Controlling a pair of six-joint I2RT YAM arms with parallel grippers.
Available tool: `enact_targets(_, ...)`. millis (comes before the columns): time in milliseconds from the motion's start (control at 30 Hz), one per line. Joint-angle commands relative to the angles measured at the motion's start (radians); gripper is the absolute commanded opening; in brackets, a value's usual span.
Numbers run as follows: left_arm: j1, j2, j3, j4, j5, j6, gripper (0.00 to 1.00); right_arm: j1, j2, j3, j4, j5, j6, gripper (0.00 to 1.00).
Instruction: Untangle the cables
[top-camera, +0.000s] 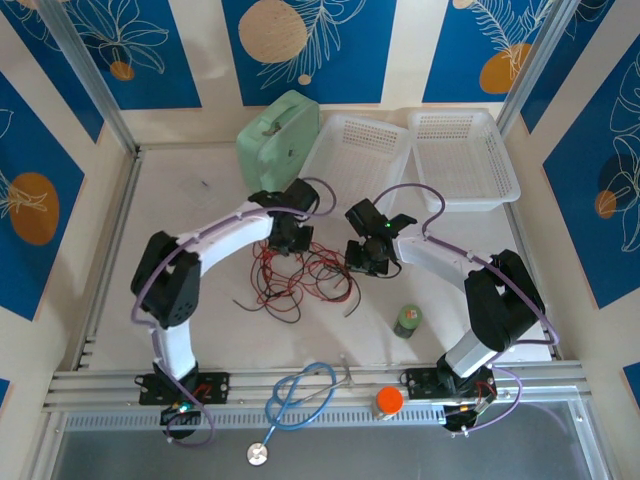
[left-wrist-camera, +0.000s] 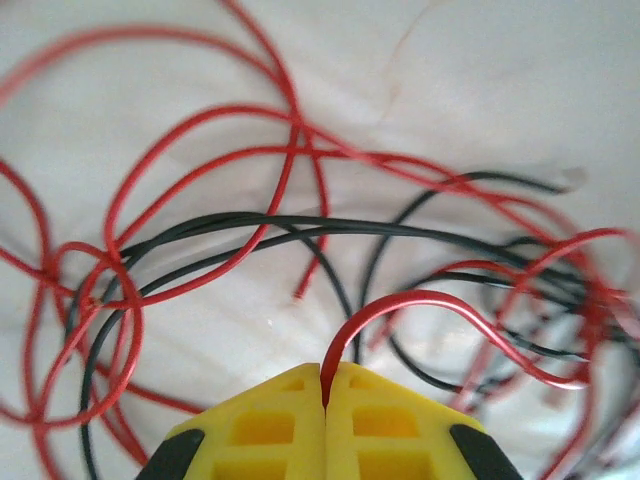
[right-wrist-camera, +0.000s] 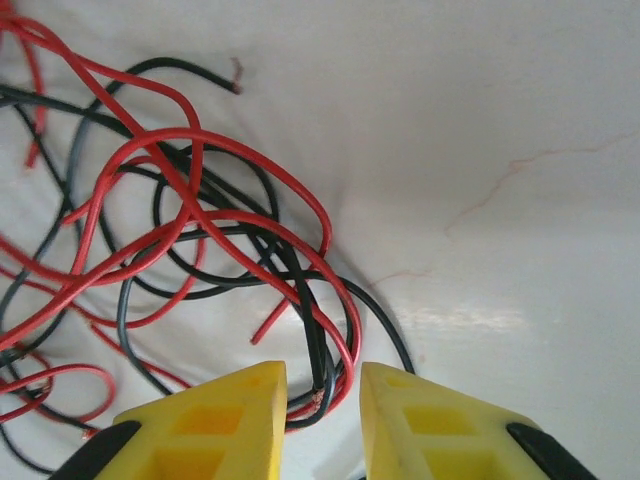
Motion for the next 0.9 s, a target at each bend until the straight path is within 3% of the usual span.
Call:
enact_targets(0, -0.023, -0.111, 0.079, -0.121, -0.03, 0.034, 0.0, 0.015, 0.002, 0.024, 0.07, -0.107, 0.042, 0.29)
enact_targets(367, -0.06, -0.249, 0.183, -0.268, -0.058, 0.054, 0.05, 0.049, -0.09, 0.081, 0.085, -0.124, 0.075, 0.49)
enact_targets(567, -0.063, -0.253, 0.225, -0.308, -0.09, 0.066, 0.05, 0.027, -0.172, 0.098, 0.075, -0.129, 0.098, 0.5)
enact_targets(700, -0.068, -0.255, 0.23, -0.308, -0.085, 0.072, 0.05, 0.006, -0.099, 0.163, 0.056, -0.17, 0.057, 0.51)
enact_targets(867, -0.076, -0.272, 0.229, -0.315, -0.083, 0.079, 0.06, -0.022, 0.087, 0.368, -0.083, -0.232, -0.041, 0.54)
